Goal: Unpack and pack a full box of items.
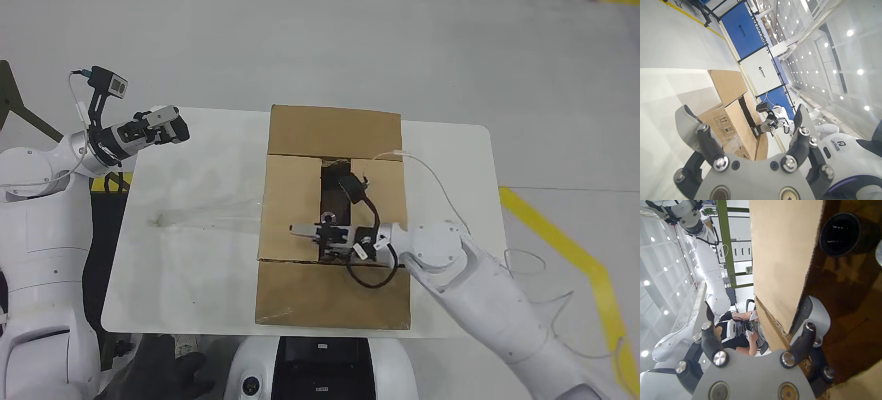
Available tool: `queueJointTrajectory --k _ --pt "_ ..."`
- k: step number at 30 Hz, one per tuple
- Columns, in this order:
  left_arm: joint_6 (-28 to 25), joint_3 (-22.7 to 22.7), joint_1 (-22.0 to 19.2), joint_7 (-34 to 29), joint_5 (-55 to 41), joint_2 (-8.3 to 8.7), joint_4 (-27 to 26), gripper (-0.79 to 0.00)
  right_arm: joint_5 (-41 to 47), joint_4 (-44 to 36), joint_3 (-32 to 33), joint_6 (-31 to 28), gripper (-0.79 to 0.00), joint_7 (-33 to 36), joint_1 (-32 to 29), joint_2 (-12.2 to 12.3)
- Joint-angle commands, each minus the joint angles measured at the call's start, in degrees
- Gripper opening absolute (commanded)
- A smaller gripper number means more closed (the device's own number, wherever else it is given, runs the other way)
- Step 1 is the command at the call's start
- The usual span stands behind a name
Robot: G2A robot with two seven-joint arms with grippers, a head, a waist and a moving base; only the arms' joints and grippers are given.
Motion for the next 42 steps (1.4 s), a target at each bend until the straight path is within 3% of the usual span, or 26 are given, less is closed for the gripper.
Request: queueJointTrajectory --k 1,19,27,42 --pt "0.0 0.0 0.0 0.0 0.0 0.0 0.0 0.0 0.94 -0.02 0.07 -0.78 0.0 0.19 -0.16 -0.13" --pt "0.0 0.0 0.0 0.0 0.0 0.0 0.0 0.0 1.61 -10.41 3.89 -5.07 0.0 -0.85 -4.86 0.27" --pt "0.0 0.0 0.0 0.0 0.0 0.0 0.0 0.0 -1.99 -13.25 0.79 -6.22 0.0 -2.58 -4.06 -0.59" --pt "0.0 0.0 0.0 0.0 0.0 0.0 0.0 0.0 -4.55 -11.57 -6.75 -4.85 0.0 -5.81 2.48 -4.04"
